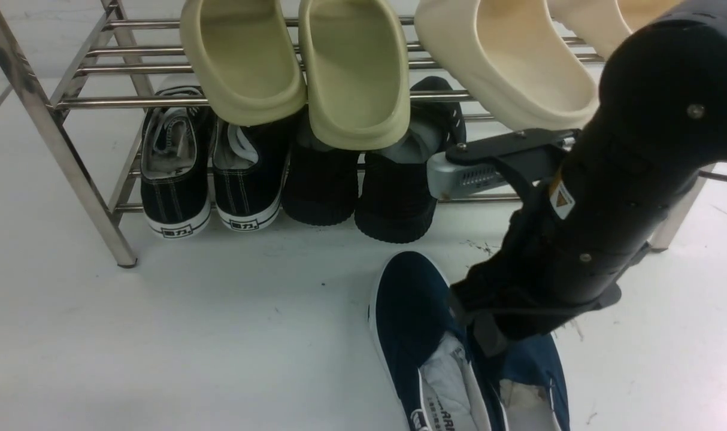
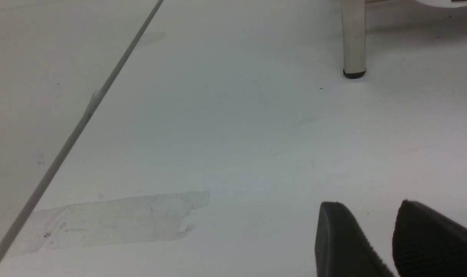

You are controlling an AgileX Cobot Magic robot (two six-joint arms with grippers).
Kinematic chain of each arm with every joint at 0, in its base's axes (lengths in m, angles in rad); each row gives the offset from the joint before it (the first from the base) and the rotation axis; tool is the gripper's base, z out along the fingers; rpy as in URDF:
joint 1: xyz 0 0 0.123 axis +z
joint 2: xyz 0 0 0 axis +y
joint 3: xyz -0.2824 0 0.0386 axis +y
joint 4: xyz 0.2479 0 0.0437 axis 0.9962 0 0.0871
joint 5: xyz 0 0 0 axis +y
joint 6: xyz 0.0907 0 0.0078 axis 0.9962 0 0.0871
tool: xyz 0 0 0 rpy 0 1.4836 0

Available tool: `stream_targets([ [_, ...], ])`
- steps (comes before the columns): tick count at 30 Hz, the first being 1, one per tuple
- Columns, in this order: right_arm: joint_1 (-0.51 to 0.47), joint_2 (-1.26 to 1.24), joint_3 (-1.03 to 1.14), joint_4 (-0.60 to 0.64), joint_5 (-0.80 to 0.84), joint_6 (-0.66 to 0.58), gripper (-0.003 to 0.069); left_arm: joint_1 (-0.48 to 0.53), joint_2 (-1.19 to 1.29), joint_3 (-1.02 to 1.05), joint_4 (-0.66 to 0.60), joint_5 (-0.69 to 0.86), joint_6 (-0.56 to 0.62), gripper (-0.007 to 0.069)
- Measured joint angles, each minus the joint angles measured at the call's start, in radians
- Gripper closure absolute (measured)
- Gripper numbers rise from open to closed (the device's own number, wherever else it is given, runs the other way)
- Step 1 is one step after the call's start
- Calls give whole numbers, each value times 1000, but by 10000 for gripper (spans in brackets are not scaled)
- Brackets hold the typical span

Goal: Take the shoes off the shelf with your hand on the white table.

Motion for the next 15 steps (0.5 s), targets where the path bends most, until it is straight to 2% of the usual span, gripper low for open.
stream_targets([
  [12, 0, -88, 0, 34, 1, -25, 238, 0, 0, 0, 0, 0, 0, 384],
  [15, 0, -165, 0, 28, 6, -30, 261, 0, 0, 0, 0, 0, 0, 384],
])
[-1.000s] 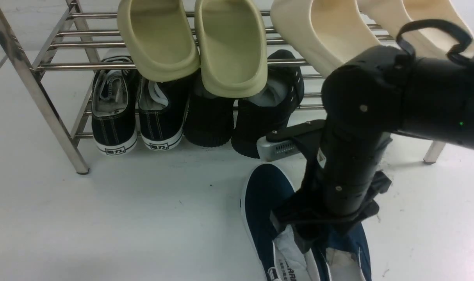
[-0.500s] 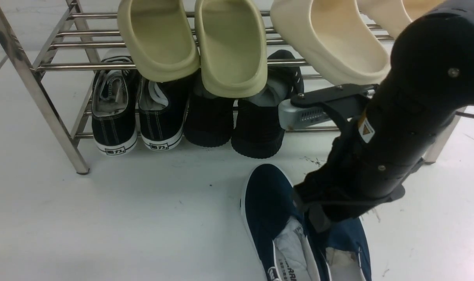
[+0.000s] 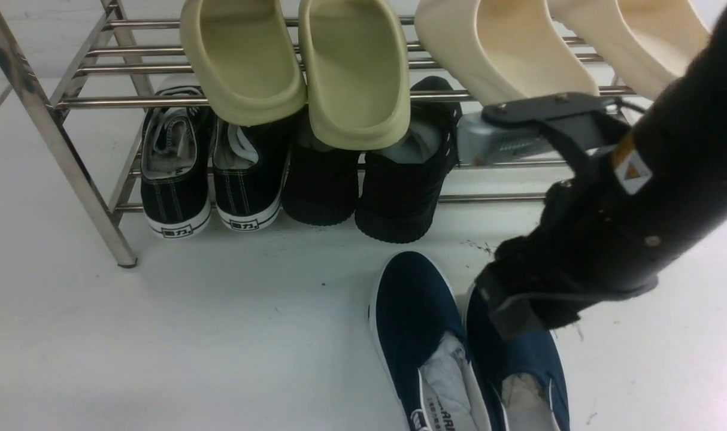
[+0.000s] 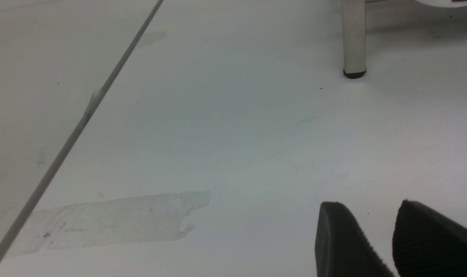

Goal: Take the shoes off the shelf with your hand on the white table.

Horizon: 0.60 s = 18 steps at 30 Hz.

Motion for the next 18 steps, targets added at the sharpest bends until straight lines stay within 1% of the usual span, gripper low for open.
stream_targets([
  [1, 0, -10, 0, 0, 0, 0, 266, 0, 0, 0, 0, 0, 0, 384],
  [5, 0, -110, 0, -49, 9, -1, 349, 0, 0, 0, 0, 0, 0, 384],
  [6, 0, -135, 0, -67, 12, -1, 380, 0, 0, 0, 0, 0, 0, 384],
  [7, 0, -139, 0, -75, 12, -1, 393, 0, 0, 0, 0, 0, 0, 384],
  [9, 0, -204, 0, -130, 14, -1, 494, 0, 0, 0, 0, 0, 0, 384],
  [11, 0, -244, 0, -165, 19, -1, 559, 0, 0, 0, 0, 0, 0, 384],
  [12, 0, -249, 2, -169, 19, -1, 566, 0, 0, 0, 0, 0, 0, 384],
  [13, 0, -285, 9, -194, 19, -1, 620, 0, 0, 0, 0, 0, 0, 384],
  [14, 0, -310, 22, -215, 20, -1, 650, 0, 0, 0, 0, 0, 0, 384],
  [15, 0, -336, 37, -231, 21, -1, 666, 0, 0, 0, 0, 0, 0, 384],
  [18, 0, -414, 91, -262, 22, 0, 673, 0, 0, 0, 0, 0, 0, 384],
])
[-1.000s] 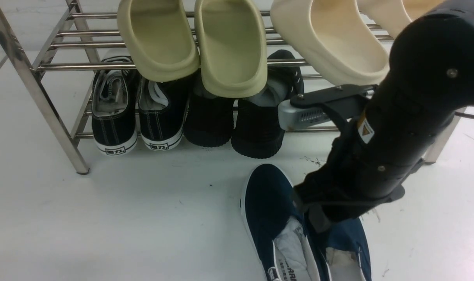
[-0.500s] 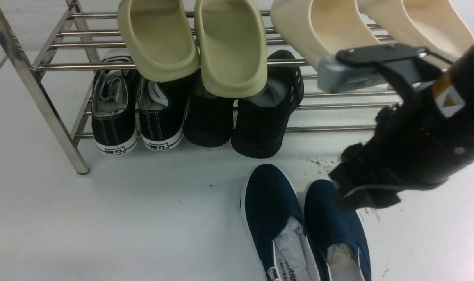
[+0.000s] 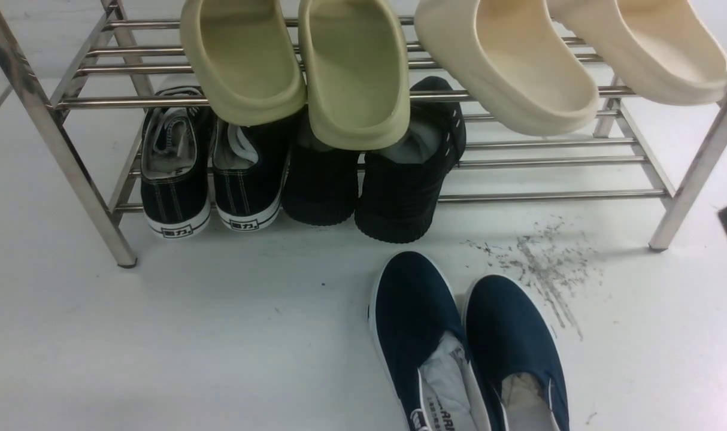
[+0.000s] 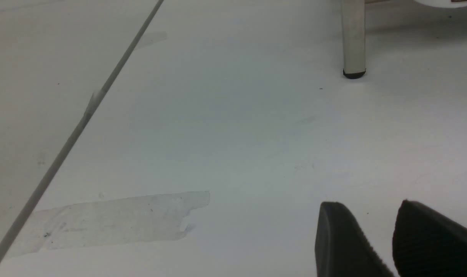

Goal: Take the shoes off the shelf with your hand on the white table.

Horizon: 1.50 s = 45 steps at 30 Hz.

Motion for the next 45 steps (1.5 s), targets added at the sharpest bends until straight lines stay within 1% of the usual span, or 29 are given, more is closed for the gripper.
stream_targets([
  [3, 0, -88, 95, -11, -9, 0, 673, 0, 0, 0, 0, 0, 0, 384],
  [4, 0, -148, 160, -12, -65, 0, 673, 0, 0, 0, 0, 0, 0, 384],
  [5, 0, -148, 170, -14, -65, 0, 673, 0, 0, 0, 0, 0, 0, 384],
  [7, 0, -247, 304, -21, -228, 0, 673, 0, 0, 0, 0, 0, 0, 384],
  [8, 0, -253, 304, -22, -244, 0, 673, 0, 0, 0, 0, 0, 0, 384],
  [9, 0, -305, 431, -30, -402, 0, 673, 0, 0, 0, 0, 0, 0, 384],
  [10, 0, -325, 494, -33, -492, 0, 673, 0, 0, 0, 0, 0, 0, 384],
  [11, 0, -325, 507, -33, -510, 0, 673, 0, 0, 0, 0, 0, 0, 384],
  [12, 0, -343, 578, -36, -634, 0, 673, 0, 0, 0, 0, 0, 0, 384],
  [14, 0, -350, 693, -43, -826, -1, 672, 0, 0, 0, 0, 0, 0, 384],
  [15, 0, -350, 722, -46, -882, -1, 672, 0, 0, 0, 0, 0, 0, 384],
  [16, 0, -350, 729, -46, -896, -1, 672, 0, 0, 0, 0, 0, 0, 384],
  [17, 0, -350, 770, -48, -987, -1, 672, 0, 0, 0, 0, 0, 0, 384],
  [19, 0, -350, 799, -66, -1070, -1, 671, 0, 0, 0, 0, 0, 0, 384],
  [20, 0, -350, 799, -66, -1070, -1, 671, 0, 0, 0, 0, 0, 0, 384],
  [22, 0, -350, 807, -99, -1144, -1, 669, 0, 0, 0, 0, 0, 0, 384],
  [25, 0, -350, 807, -130, -1177, -1, 668, 0, 0, 0, 0, 0, 0, 384],
  [32, 0, -350, 807, -196, -1186, -1, 666, 0, 0, 0, 0, 0, 0, 384],
  [39, 3, -350, 807, -229, -1189, -1, 663, 0, 0, 0, 0, 0, 0, 384],
  [44, 90, -350, 807, -229, -1183, -1, 659, 0, 0, 0, 0, 0, 0, 383],
  [45, 93, -350, 807, -229, -1183, -1, 659, 0, 0, 0, 0, 0, 0, 383],
])
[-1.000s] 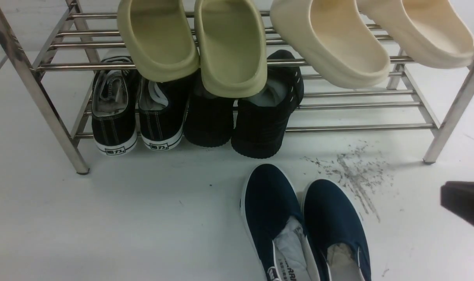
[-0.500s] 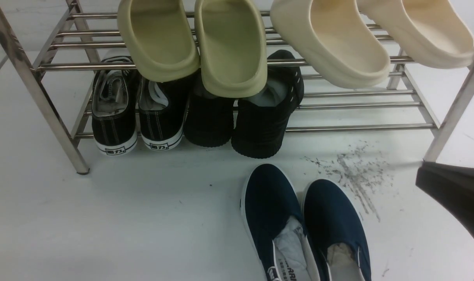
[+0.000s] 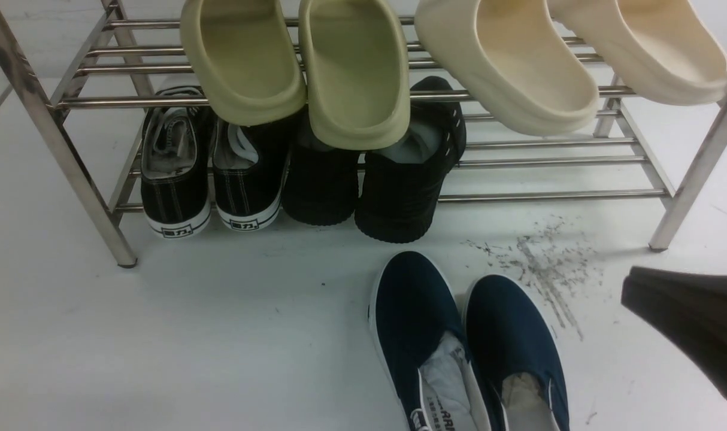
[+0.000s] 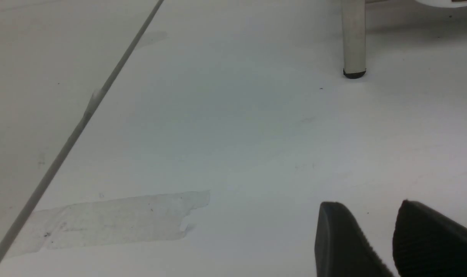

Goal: Take the shoes off the shelf with your hand on the white table.

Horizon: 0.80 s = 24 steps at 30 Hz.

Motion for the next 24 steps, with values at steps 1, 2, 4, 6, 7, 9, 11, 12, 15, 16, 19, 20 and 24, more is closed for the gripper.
stream_targets([
  [1, 24, 0, 0, 0, 1, 0, 658, 0, 0, 0, 0, 0, 0, 383],
  [2, 35, 0, 0, -1, 1, 0, 657, 0, 0, 0, 0, 0, 0, 383],
  [4, 41, 0, 0, -4, 1, 0, 656, 0, 0, 0, 0, 0, 0, 383],
  [6, 44, 0, 0, -7, 1, 0, 656, 0, 0, 0, 0, 0, 0, 384],
  [7, 44, 0, 0, -8, 1, 0, 655, 0, 0, 0, 0, 0, 0, 385],
  [9, 44, 0, 0, -8, 2, 0, 653, 0, 0, 0, 0, 0, 0, 385],
  [11, 44, 0, 0, -8, 2, 0, 652, 0, 0, 0, 0, 0, 0, 385],
  [12, 44, 0, 0, -8, 2, 0, 652, 0, 0, 0, 0, 0, 0, 385],
  [15, 44, 0, 0, 3, 2, 0, 649, 0, 0, 0, 0, 0, 0, 385],
  [16, 43, 0, 0, 24, 7, -16, 648, 0, 0, 0, 0, 0, 0, 385],
  [19, 14, -13, 11, 122, 44, -104, 645, 0, 0, 0, 0, 0, 0, 385],
  [20, -13, -24, 22, 160, 62, -142, 643, 0, 0, 0, 0, 0, 0, 385],
  [24, -108, -67, 64, 255, 103, -245, 640, 0, 0, 0, 0, 0, 0, 385],
])
